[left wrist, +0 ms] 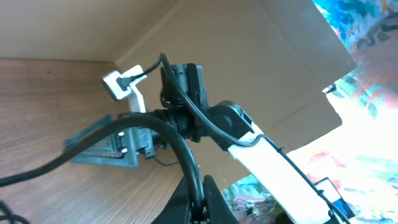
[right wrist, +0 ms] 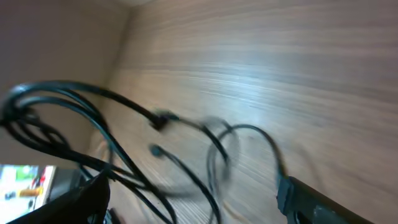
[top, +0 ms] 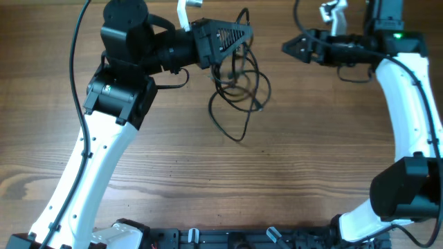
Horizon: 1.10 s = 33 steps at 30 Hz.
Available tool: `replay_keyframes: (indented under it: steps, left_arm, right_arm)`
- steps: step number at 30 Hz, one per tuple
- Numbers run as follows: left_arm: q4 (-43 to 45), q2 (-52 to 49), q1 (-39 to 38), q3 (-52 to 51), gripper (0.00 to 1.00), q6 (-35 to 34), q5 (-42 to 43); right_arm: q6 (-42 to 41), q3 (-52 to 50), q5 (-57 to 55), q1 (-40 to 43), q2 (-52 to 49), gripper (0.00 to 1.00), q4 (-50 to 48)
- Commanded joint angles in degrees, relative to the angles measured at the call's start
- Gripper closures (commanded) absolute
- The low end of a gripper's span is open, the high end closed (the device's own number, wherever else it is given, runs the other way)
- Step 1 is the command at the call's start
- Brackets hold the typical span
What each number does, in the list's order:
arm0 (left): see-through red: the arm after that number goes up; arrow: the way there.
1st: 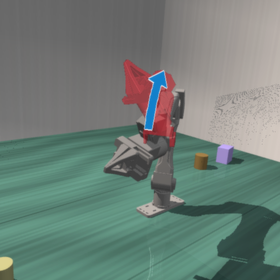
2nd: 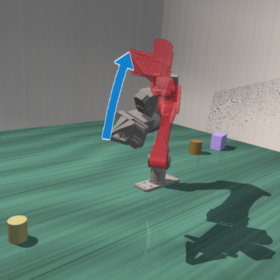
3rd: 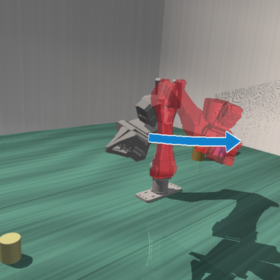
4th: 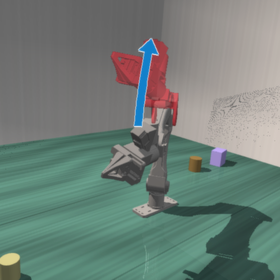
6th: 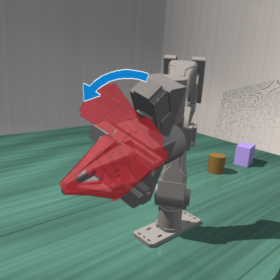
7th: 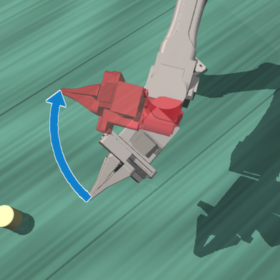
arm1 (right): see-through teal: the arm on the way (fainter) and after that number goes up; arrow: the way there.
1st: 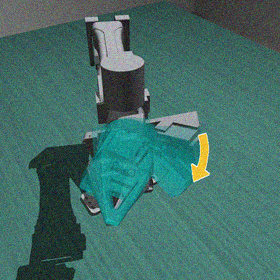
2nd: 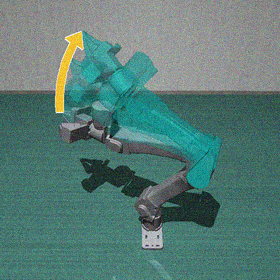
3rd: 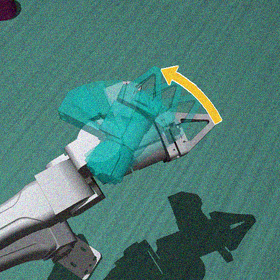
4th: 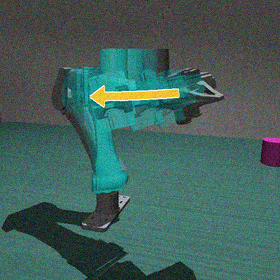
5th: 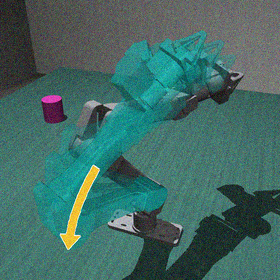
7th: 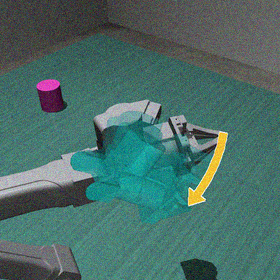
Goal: Untangle cables
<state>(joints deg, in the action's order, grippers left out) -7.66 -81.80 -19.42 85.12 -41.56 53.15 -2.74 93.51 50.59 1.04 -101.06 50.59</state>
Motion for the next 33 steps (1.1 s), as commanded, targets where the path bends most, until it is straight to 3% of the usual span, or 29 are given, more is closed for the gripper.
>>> replay_keyframes:
  steps: [1, 15, 33]
  left_arm:
    - [0.6, 1.3, 0.2, 0.4, 0.96, -1.1, 1.9]
    - [2.7, 1.2, 0.2, 0.4, 0.96, -5.6, 2.0]
    - [3.8, 1.2, 1.3, 0.4, 0.96, -7.2, 2.1]
  right_arm:
    - [-0.5, -0.2, 3.1, -2.9, 1.0, 0.13, -1.7]
    - [-0.4, -0.2, 1.6, -9.2, -0.8, 0.49, -4.3]
    - [1.3, -0.3, 2.0, -11.0, -1.4, 0.54, -4.1]
